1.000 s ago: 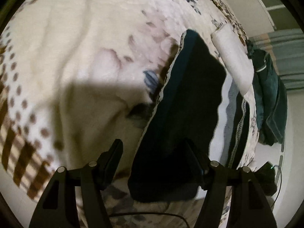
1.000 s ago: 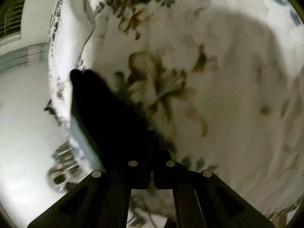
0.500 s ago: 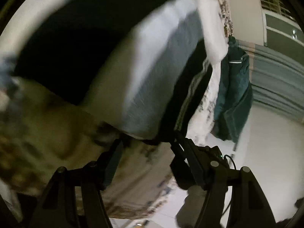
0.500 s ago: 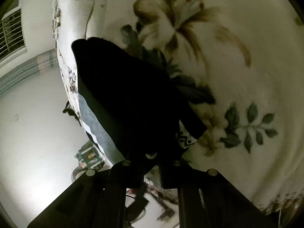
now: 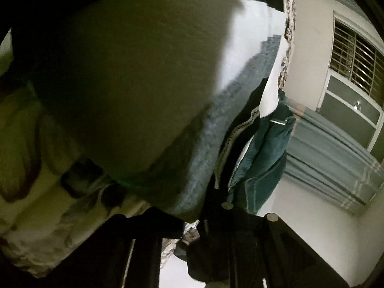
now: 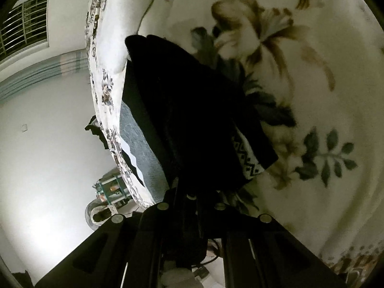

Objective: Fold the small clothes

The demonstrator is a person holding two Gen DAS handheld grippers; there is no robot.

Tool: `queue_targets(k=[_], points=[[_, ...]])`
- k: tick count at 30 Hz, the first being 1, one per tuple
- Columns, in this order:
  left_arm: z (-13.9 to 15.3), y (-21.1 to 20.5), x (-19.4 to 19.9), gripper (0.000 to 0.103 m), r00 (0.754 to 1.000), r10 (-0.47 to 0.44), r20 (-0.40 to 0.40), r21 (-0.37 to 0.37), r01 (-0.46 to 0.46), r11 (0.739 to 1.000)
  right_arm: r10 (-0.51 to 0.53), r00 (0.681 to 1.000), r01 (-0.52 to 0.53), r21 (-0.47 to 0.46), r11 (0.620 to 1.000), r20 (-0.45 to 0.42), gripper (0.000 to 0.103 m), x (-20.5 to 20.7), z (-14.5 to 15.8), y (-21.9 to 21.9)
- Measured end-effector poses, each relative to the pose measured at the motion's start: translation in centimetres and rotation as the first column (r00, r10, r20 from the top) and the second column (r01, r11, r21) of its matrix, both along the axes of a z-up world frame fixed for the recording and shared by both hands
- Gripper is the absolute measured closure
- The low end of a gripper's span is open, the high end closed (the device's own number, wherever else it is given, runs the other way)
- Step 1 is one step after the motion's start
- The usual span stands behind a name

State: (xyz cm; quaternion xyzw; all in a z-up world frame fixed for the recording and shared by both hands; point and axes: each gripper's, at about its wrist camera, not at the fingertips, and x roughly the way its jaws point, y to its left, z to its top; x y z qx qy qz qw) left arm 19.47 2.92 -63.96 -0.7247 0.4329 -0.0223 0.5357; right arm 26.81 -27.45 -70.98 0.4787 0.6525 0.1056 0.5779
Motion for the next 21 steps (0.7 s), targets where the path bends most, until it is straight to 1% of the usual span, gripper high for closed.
queue_targets(k=[3,4,8,10,14,18,19,20,21], points=[[0.7,0.5,-0.1,0.097,1.0,-0.016,0.005,0.035,0.016,0.999,-0.005,1.0,0.005,-0.001,1.0,-0.018,0.094,0.1,-1.5,0.5],[0.8,0.7,-0.1,0.097,1.0,-0.018,0.004,0.04,0.018,0.999,-0.02,1.0,0.02,-0.008,1.0,-0.008,0.094,0.0,-1.5,0.5],[1.0,1.8,-0.4,0.098,1.0,-0.021,-0.001,0.06,0.021,0.998,-0.131,0.99,0.135,-0.086,0.987,0.041,0.094,-0.4,-0.4,-1.4],[0.7,1.4,-0.4,0.098,1.0,-0.019,-0.005,0.061,0.019,0.998,-0.186,0.98,0.193,-0.111,0.975,0.074,0.094,-0.4,0.6,-2.8],[0.5,0.7,-0.4,0.098,1.0,-0.03,-0.003,0.063,0.03,0.998,-0.204,0.976,0.212,-0.125,0.969,0.079,0.094,0.0,0.9,-3.4],[0.6,0.4,0.1,0.098,0.999,-0.041,-0.005,0.072,0.041,0.997,-0.253,0.965,0.259,-0.101,0.961,0.064,0.094,-0.5,0.9,-4.1],[0.7,0.4,0.5,0.098,0.999,-0.045,-0.005,0.076,0.045,0.996,-0.255,0.965,0.26,-0.107,0.96,0.058,0.094,-0.4,0.8,-4.3],[0.7,0.5,0.3,0.098,0.999,-0.046,-0.007,0.083,0.047,0.995,-0.255,0.965,0.261,-0.131,0.957,0.057,0.094,-0.4,0.6,-4.6],[0.7,0.8,0.2,0.098,0.999,-0.036,-0.011,0.092,0.037,0.995,-0.271,0.96,0.279,-0.171,0.945,0.069,0.094,-1.0,0.6,-5.6]])
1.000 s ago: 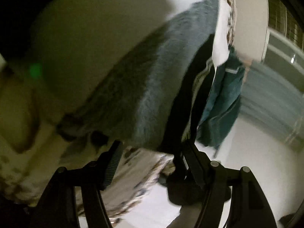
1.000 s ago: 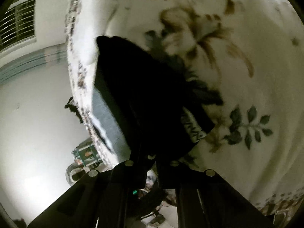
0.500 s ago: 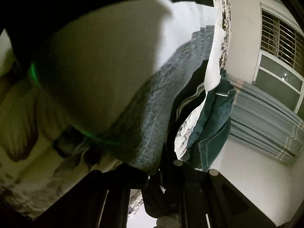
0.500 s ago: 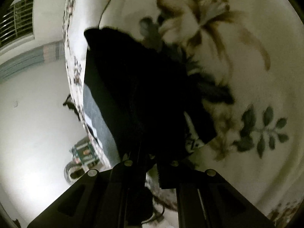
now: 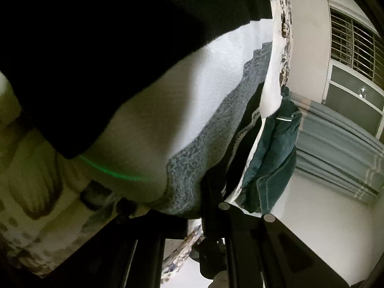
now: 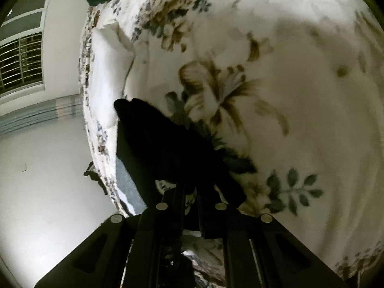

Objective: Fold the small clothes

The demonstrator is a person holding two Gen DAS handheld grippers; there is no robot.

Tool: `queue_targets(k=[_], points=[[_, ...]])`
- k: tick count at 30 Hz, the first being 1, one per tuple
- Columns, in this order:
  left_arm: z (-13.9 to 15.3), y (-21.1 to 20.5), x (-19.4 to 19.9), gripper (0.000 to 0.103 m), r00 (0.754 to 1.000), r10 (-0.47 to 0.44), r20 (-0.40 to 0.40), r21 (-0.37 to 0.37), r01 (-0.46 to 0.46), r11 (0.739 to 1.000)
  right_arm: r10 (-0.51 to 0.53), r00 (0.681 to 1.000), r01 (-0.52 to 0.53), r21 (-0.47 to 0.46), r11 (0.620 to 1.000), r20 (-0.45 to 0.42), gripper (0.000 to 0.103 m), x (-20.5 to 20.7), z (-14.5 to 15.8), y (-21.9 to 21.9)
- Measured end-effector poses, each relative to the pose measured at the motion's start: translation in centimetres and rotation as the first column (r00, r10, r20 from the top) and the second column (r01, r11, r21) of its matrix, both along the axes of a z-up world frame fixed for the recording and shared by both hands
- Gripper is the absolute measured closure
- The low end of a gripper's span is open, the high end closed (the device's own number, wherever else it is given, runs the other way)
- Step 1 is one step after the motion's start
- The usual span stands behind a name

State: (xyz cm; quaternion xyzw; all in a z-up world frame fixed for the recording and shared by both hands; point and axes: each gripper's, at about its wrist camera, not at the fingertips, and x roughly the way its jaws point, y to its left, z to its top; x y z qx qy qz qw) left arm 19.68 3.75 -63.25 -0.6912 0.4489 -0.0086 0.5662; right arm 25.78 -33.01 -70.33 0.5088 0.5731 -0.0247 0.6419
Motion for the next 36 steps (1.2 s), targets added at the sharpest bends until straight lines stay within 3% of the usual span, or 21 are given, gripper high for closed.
queue_targets(k=[3,5,8,12,16,17,19,20,21,23,26,28,29,30,31,33,36], points=[[-0.2,0.5,0.1,0.098,1.0,-0.004,-0.003,0.002,0.004,1.0,-0.012,1.0,0.012,-0.005,1.0,-0.029,0.094,0.8,-0.8,-2.3],[-0.2,0.4,0.1,0.098,1.0,-0.015,0.007,-0.011,0.015,1.0,0.132,0.99,-0.134,-0.039,0.99,-0.044,0.094,2.2,-0.5,-1.5],[-0.2,0.3,0.1,0.098,1.0,-0.028,0.009,-0.006,0.028,1.0,0.355,0.934,-0.356,-0.065,0.932,-0.03,0.09,3.2,0.7,1.5],[-0.3,0.1,0.6,0.096,0.999,-0.041,-0.004,-0.013,0.041,0.999,0.478,0.878,-0.475,-0.099,0.874,0.004,0.051,3.5,1.7,4.8],[0.3,-0.2,1.8,0.09,0.992,-0.12,-0.047,0.005,0.12,0.993,0.465,0.884,-0.466,-0.121,0.876,-0.041,0.049,3.7,0.7,5.6],[0.7,-0.3,1.9,0.085,0.987,-0.15,-0.054,0.02,0.151,0.988,0.465,0.884,-0.466,-0.14,0.874,-0.041,0.049,3.8,0.8,5.6],[1.9,-0.5,1.9,0.06,0.97,-0.233,-0.072,0.076,0.238,0.968,0.49,0.872,-0.485,-0.192,0.853,-0.024,0.049,4.0,2.0,6.0],[2.6,-0.6,1.7,0.033,0.961,-0.265,-0.074,0.106,0.272,0.956,0.5,0.866,-0.491,-0.206,0.847,-0.008,0.049,3.9,2.3,6.1],[3.3,-0.6,1.4,0.028,0.955,-0.288,-0.073,0.141,0.295,0.945,0.517,0.856,-0.503,-0.219,0.836,0.009,0.049,3.4,2.6,6.2],[4.5,-0.5,0.8,0.028,0.941,-0.33,-0.074,0.195,0.338,0.92,0.567,0.824,-0.546,-0.242,0.802,0.019,0.04,3.1,3.2,6.9],[5.5,0.1,0.0,0.028,0.925,-0.366,-0.098,0.256,0.379,0.889,0.605,0.796,-0.587,-0.25,0.77,-0.008,0.039,3.1,2.6,7.8],[5.9,0.9,-0.6,0.028,0.927,-0.36,-0.108,0.289,0.376,0.88,0.581,0.813,-0.57,-0.27,0.776,-0.048,0.042,3.3,1.9,7.4],[6.0,1.6,-0.9,0.028,0.93,-0.349,-0.118,0.314,0.369,0.875,0.529,0.845,-0.527,-0.277,0.803,-0.076,0.049,3.2,1.3,6.3],[6.1,2.5,-1.1,0.028,0.934,-0.336,-0.123,0.337,0.358,0.871,0.453,0.884,-0.467,-0.248,0.849,-0.114,0.067,3.1,0.1,4.8],[6.0,3.3,-1.2,0.028,0.937,-0.324,-0.131,0.355,0.349,0.867,0.378,0.913,-0.402,-0.178,0.898,-0.154,0.068,2.9,-1.3,3.4],[6.3,5.2,-1.5,0.028,0.952,-0.273,-0.136,0.388,0.305,0.87,0.327,0.928,-0.346,-0.087,0.934,-0.18,0.067,2.6,-2.3,2.3],[6.1,8.2,-2.0,0.028,0.974,-0.192,-0.116,0.411,0.223,0.884,0.369,0.92,-0.384,-0.111,0.917,-0.133,0.064,3.3,-0.3,2.6]])
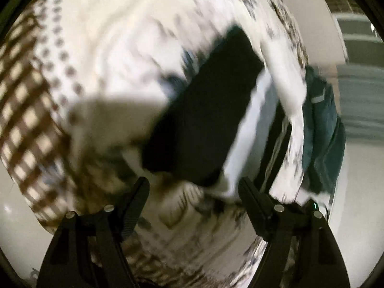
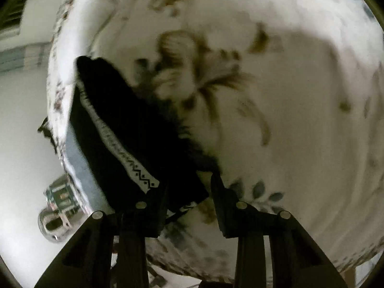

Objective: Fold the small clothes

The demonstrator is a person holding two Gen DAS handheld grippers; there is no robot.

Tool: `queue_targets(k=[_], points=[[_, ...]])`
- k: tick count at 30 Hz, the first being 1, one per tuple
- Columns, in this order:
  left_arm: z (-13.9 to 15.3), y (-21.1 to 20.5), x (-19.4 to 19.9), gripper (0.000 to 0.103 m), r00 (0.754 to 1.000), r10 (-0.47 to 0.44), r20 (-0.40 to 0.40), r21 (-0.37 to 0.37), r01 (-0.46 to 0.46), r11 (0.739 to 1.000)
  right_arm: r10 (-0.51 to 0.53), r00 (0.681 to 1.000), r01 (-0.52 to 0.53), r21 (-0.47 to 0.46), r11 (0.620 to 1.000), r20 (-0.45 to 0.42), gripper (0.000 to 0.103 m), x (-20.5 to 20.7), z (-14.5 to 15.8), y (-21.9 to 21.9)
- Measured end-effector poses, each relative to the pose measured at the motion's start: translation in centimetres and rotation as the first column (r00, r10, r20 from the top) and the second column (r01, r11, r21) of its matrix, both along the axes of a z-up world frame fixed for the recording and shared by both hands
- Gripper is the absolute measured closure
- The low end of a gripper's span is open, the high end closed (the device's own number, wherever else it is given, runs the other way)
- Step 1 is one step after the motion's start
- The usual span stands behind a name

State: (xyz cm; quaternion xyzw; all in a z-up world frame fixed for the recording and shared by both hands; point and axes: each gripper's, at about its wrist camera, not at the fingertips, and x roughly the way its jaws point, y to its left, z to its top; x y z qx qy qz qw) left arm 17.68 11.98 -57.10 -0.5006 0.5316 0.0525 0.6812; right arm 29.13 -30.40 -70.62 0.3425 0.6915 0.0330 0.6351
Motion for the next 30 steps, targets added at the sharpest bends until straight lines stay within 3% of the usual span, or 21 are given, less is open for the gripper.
queue_targets(k=[3,4,6,7,8,9,12,14,17,20,21,25,27,28,30], points=[[-1.8,1.2,0.6,0.028,1.0,0.004,0.016,-0.005,-0.004,1.0,0.028,0.999,-0.029,0.032,0.999,0.031,0.025,1.0,1.1,0.6],[-2.5,1.3,0.9,0.028,1.0,0.0,0.018,-0.018,0.001,1.0,0.044,0.999,-0.044,0.044,0.998,0.002,0.022,1.4,0.4,1.1],[-4.2,1.0,1.7,0.028,1.0,-0.009,0.022,-0.055,0.01,0.998,0.078,0.993,-0.069,0.093,0.993,-0.093,0.022,1.6,-1.8,2.0],[-4.9,1.0,1.9,0.028,1.0,-0.007,0.023,-0.072,0.009,0.997,0.08,0.988,-0.061,0.136,0.989,-0.134,0.031,1.5,-2.9,2.4],[-5.4,1.0,1.8,0.028,1.0,-0.004,0.02,-0.086,0.006,0.996,0.075,0.987,-0.051,0.17,0.984,-0.142,0.048,1.2,-3.5,2.7],[-5.8,0.7,1.8,0.028,1.0,0.005,0.015,-0.096,-0.004,0.995,0.094,0.985,-0.069,0.168,0.983,-0.146,0.088,0.9,-3.5,3.1],[-5.5,0.6,1.5,0.028,0.999,0.011,0.04,-0.098,-0.007,0.995,0.119,0.987,-0.114,0.048,0.992,-0.108,0.088,1.0,-1.7,2.9],[-5.3,0.6,1.2,0.028,0.998,-0.014,0.065,-0.087,0.02,0.996,0.149,0.981,-0.146,0.032,0.989,-0.124,0.085,1.6,-1.4,2.9],[-5.1,0.8,1.0,0.028,0.996,-0.02,0.087,-0.095,0.028,0.995,0.292,0.948,-0.301,-0.066,0.951,-0.125,0.073,3.9,1.4,4.4],[-5.0,0.8,0.9,0.028,0.994,-0.019,0.111,-0.101,0.031,0.994,0.426,0.905,-0.42,-0.179,0.89,-0.005,0.05,7.6,7.2,7.2],[-4.9,0.8,0.8,0.028,0.993,-0.019,0.118,-0.097,0.03,0.995,0.467,0.884,-0.457,-0.177,0.872,0.02,0.038,9.0,8.6,8.8],[-4.4,0.5,0.8,0.037,0.984,-0.021,0.179,-0.057,0.031,0.998,0.666,0.741,-0.659,-0.1,0.746,0.084,0.036,14.7,10.2,20.2],[-4.3,0.4,0.8,0.053,0.98,-0.04,0.195,-0.04,0.049,0.998,0.771,0.63,-0.765,-0.098,0.637,0.093,0.036,16.9,8.8,27.6],[-4.3,0.5,0.7,0.057,0.978,-0.04,0.203,-0.042,0.05,0.998,0.817,0.57,-0.811,-0.101,0.577,0.086,0.036,17.4,7.6,31.1],[-4.3,0.7,0.5,0.066,0.975,-0.043,0.216,-0.041,0.053,0.998,0.876,0.481,-0.871,-0.093,0.483,0.042,0.036,18.1,5.3,37.3]])
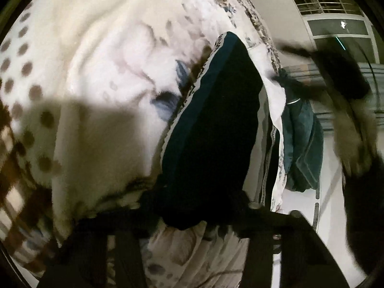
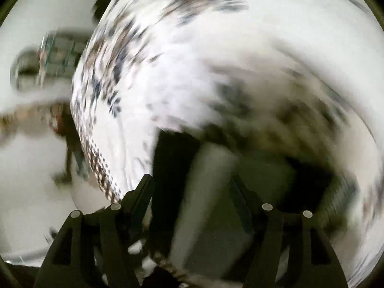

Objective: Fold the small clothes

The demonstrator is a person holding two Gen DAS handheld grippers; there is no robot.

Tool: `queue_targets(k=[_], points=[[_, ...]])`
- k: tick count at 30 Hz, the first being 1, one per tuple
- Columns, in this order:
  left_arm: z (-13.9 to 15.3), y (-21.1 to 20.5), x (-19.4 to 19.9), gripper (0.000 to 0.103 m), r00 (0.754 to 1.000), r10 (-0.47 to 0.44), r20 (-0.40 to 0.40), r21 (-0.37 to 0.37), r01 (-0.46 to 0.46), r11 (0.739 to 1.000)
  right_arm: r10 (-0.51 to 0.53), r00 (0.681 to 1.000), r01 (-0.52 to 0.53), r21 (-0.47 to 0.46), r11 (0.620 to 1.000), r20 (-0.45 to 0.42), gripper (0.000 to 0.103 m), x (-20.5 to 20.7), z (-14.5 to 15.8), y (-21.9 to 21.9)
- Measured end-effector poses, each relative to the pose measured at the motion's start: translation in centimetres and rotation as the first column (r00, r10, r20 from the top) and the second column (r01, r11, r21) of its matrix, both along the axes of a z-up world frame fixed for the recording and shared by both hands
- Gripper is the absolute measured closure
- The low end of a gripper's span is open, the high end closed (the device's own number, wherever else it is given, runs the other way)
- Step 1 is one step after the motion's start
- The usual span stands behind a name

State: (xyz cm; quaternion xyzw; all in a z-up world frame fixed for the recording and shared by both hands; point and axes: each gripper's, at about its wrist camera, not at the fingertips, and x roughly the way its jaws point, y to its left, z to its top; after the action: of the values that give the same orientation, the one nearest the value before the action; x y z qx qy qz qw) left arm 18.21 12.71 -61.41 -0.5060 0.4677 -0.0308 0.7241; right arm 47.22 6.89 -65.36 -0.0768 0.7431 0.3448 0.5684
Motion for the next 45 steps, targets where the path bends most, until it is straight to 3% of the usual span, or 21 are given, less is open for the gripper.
queue_targets(k=[4,5,6,10,14,16,17,18,19,21,24,25,28,30,34,38,41,42,43,44,45], points=[[0.5,-0.2,0.1,0.079,0.998,-0.044,0.034,0.032,0.043,0.999,0.162,0.98,-0.176,-0.119,0.977,-0.119,0.039,-0.2,-5.5,6.6],[0.6,-0.4,0.2,0.082,0.997,-0.057,0.046,0.04,0.055,0.998,0.183,0.977,-0.198,-0.141,0.97,-0.114,0.055,-0.7,-5.9,6.5],[0.7,-0.4,0.2,0.084,0.997,-0.064,0.052,0.045,0.061,0.997,0.194,0.977,-0.207,-0.178,0.962,-0.085,0.09,-0.6,-6.3,7.5],[0.5,-0.7,0.0,0.085,0.995,-0.071,0.065,0.041,0.069,0.997,0.067,0.998,-0.069,-0.213,0.975,-0.018,0.097,1.2,-5.7,6.8],[0.4,0.0,-0.2,0.083,0.996,-0.08,0.031,-0.002,0.08,0.997,0.015,0.998,-0.026,-0.193,0.981,-0.058,0.097,1.7,-6.3,6.2],[1.0,1.1,0.0,0.074,0.997,-0.081,0.002,-0.026,0.081,0.996,-0.018,0.997,0.006,-0.139,0.99,-0.081,0.091,2.3,-5.2,5.2],[1.4,1.6,0.0,0.058,0.997,-0.08,-0.007,-0.022,0.08,0.997,-0.038,0.995,0.027,-0.11,0.994,-0.093,0.087,2.6,-4.4,4.1],[2.2,2.6,-0.1,0.048,0.997,-0.072,-0.002,-0.019,0.072,0.997,-0.076,0.993,0.069,-0.08,0.994,-0.086,0.068,3.1,-3.2,2.5],[2.5,3.2,-0.3,0.033,0.998,-0.065,0.013,-0.022,0.065,0.998,-0.12,0.991,0.117,-0.051,0.992,-0.062,0.042,3.7,-1.7,0.4],[3.6,5.0,0.1,0.032,0.998,-0.038,0.05,-0.024,0.04,0.999,-0.21,0.978,0.21,0.001,0.978,0.0,0.031,4.3,1.2,-4.9],[3.9,6.4,2.0,0.032,0.997,-0.047,0.066,-0.024,0.049,0.999,-0.325,0.931,0.336,-0.044,0.941,0.166,0.031,3.4,4.0,-15.1],[3.9,6.7,2.9,0.032,0.996,-0.056,0.071,-0.016,0.057,0.998,-0.359,0.918,0.372,-0.051,0.927,0.167,0.031,2.9,4.0,-18.4],[3.3,6.3,6.5,0.032,0.99,-0.113,0.089,-0.009,0.115,0.993,-0.483,0.875,0.483,-0.036,0.875,0.026,0.027,0.0,1.3,-26.4],[2.2,5.9,8.7,0.032,0.982,-0.162,0.097,-0.026,0.165,0.986,-0.526,0.848,0.526,-0.018,0.85,-0.066,0.02,-2.5,-1.8,-28.6],[-0.4,4.2,11.5,0.032,0.963,-0.261,0.068,-0.07,0.266,0.962,-0.567,0.78,0.6,0.06,0.798,-0.264,0.02,-6.8,-7.9,-31.3],[-2.1,2.5,12.5,0.029,0.948,-0.311,0.072,-0.116,0.318,0.941,-0.564,0.701,0.679,0.167,0.715,-0.435,0.02,-9.1,-12.4,-31.1],[-1.6,1.8,12.9,0.033,0.941,-0.315,0.123,-0.148,0.331,0.932,-0.564,0.705,0.689,0.225,0.689,-0.43,0.021,-9.7,-12.8,-30.5],[-1.3,1.6,13.2,0.055,0.938,-0.317,0.137,-0.149,0.336,0.93,-0.568,0.706,0.69,0.228,0.687,-0.422,0.034,-9.9,-12.9,-30.3],[-0.9,1.5,13.4,0.066,0.938,-0.318,0.137,-0.148,0.337,0.93,-0.581,0.698,0.7,0.227,0.677,-0.418,0.057,-10.3,-12.9,-30.1],[-0.5,1.6,13.9,0.068,0.937,-0.323,0.136,-0.149,0.341,0.928,-0.602,0.667,0.732,0.237,0.639,-0.438,0.065,-10.8,-12.9,-30.4],[-0.1,1.8,14.5,0.069,0.934,-0.329,0.14,-0.146,0.348,0.926,-0.636,0.624,0.773,0.242,0.586,-0.454,0.068,-11.7,-12.6,-31.0]])
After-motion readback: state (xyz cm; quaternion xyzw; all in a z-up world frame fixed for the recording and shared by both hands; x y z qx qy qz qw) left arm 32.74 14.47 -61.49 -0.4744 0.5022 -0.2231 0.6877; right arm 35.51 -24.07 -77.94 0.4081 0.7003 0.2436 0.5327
